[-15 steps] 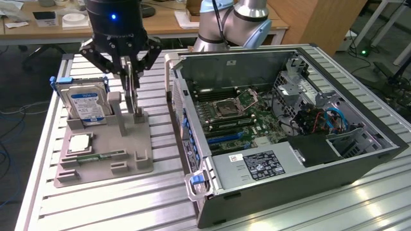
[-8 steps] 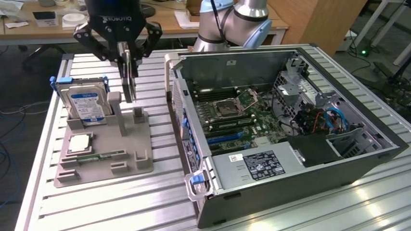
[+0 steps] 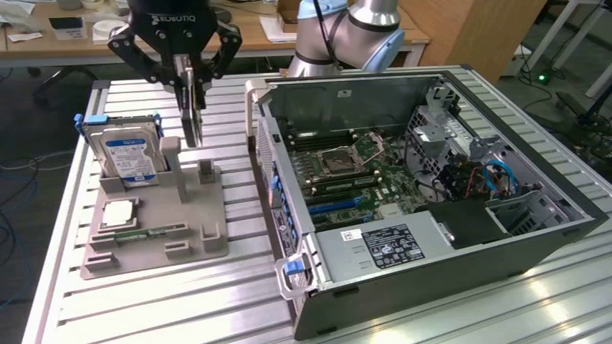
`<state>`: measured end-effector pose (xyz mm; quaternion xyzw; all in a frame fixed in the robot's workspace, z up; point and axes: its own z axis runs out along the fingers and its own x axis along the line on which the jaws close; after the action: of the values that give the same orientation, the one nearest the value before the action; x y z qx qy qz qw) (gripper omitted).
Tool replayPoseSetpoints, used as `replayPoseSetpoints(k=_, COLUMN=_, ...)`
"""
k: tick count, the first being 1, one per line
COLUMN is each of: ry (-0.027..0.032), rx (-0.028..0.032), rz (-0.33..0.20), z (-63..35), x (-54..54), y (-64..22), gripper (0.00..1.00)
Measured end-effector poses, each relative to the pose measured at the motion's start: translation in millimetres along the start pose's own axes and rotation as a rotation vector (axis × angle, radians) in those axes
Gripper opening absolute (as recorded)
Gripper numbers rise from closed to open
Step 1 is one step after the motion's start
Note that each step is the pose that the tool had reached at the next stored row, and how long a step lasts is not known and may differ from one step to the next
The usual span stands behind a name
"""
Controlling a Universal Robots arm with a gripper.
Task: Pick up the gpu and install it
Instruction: 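Pick up the gpu and move the gpu toward the slot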
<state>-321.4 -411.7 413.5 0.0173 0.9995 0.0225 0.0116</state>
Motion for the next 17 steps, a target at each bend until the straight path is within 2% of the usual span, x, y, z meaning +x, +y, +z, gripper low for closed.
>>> replayPoseSetpoints(k=17, ry=-0.0001, rx=-0.0001, rz=0.0, z=1.1, x=-40.6, y=1.4, gripper=0.28)
